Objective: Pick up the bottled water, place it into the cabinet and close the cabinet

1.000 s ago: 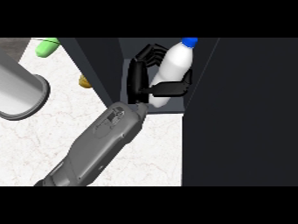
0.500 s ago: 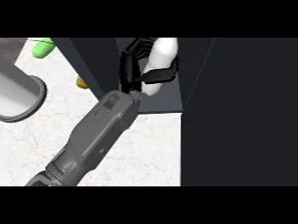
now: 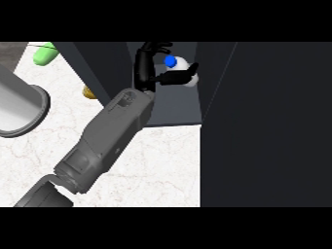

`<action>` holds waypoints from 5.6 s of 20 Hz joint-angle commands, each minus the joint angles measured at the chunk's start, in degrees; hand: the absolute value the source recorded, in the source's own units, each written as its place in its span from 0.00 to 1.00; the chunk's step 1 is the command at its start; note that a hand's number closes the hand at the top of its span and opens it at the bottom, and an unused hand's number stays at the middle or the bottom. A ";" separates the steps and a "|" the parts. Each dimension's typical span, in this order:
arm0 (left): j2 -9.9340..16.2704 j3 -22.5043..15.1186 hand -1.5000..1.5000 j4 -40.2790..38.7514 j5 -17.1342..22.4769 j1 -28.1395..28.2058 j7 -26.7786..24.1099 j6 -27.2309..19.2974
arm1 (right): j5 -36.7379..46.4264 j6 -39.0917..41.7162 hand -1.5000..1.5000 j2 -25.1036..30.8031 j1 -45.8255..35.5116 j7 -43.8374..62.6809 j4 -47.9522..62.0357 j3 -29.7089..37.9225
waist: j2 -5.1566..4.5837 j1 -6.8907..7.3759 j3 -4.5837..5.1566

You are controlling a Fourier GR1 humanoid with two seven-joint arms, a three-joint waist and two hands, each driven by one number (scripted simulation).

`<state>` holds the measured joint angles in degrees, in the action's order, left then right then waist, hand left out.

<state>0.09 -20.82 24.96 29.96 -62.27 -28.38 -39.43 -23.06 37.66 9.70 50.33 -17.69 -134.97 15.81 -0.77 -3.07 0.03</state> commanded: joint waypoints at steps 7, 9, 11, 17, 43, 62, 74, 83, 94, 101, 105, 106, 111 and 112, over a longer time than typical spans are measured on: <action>-0.08 2.40 0.00 -10.79 -1.35 -6.85 -0.30 1.52 | -5.16 -1.57 0.00 0.59 -0.06 4.33 -5.61 0.76 | -0.18 -0.28 0.03; -0.08 3.85 0.00 -10.79 -0.23 -6.11 -1.83 4.12 | -4.06 -0.83 0.00 0.58 -1.25 2.77 -4.08 1.13 | -0.22 -0.21 0.03; -0.08 4.56 0.00 -10.01 0.14 -5.91 -2.17 5.04 | -2.13 -1.61 0.00 -0.86 0.13 4.20 -6.84 -0.57 | 0.03 0.19 0.04; -0.09 6.50 0.00 -4.36 1.43 -4.64 -5.35 11.57 | -2.35 -0.58 0.00 -0.94 0.40 1.65 -4.57 1.97 | 0.73 1.62 0.02; 3.69 -13.04 0.00 49.30 1.57 34.25 3.31 9.32 | -0.87 -3.60 0.00 -1.83 0.45 8.66 -11.74 -3.56 | 1.24 3.64 0.05; 17.52 -17.49 0.00 78.97 -0.45 61.01 4.45 8.02 | 5.34 4.55 1.00 6.82 1.47 15.92 -15.78 -20.94 | 1.19 3.73 0.19; 23.77 -12.93 0.00 85.96 1.97 70.73 0.37 11.94 | 16.40 0.87 1.00 3.30 -5.85 21.82 -14.59 -38.37 | 1.56 3.63 0.38; 28.53 -7.51 0.00 88.92 6.13 75.22 -0.36 16.79 | 28.18 -4.00 1.00 -2.30 -17.57 29.42 -13.35 -54.71 | 1.57 4.54 0.61; 31.61 -5.04 0.00 90.83 8.14 81.72 -3.32 21.56 | 35.48 -14.19 1.00 -9.46 -33.96 40.42 -5.81 -64.02 | 1.66 5.13 0.62; 34.07 -2.47 0.00 91.32 10.18 83.27 -3.34 24.84 | 34.78 -18.01 1.00 -9.36 -44.68 45.08 -2.50 -63.63 | 1.32 6.01 0.73; 34.04 -1.84 0.00 92.52 10.56 83.41 -3.83 25.39 | 33.48 -18.57 1.00 -9.28 -47.87 46.04 -0.44 -63.19 | 1.06 6.58 0.69; 34.11 -2.12 0.00 91.14 10.63 83.69 -3.79 25.94 | 33.53 -18.60 1.00 -9.26 -47.76 45.22 -0.69 -63.59 | 1.15 6.15 0.76; 35.26 -1.13 0.00 93.04 11.36 84.72 -3.88 27.19 | 31.54 -18.07 1.00 -9.20 -49.07 46.44 0.11 -62.30 | 0.97 7.70 0.76; 35.32 -0.35 0.00 91.69 11.68 84.06 -3.60 27.12 | 31.36 -17.72 1.00 -9.20 -50.17 46.16 0.28 -61.20 | 0.50 7.58 0.82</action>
<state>34.85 -21.98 116.74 41.03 21.47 -32.12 -13.00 5.19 28.28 10.22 5.81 25.73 -140.26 -42.30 0.11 3.88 0.79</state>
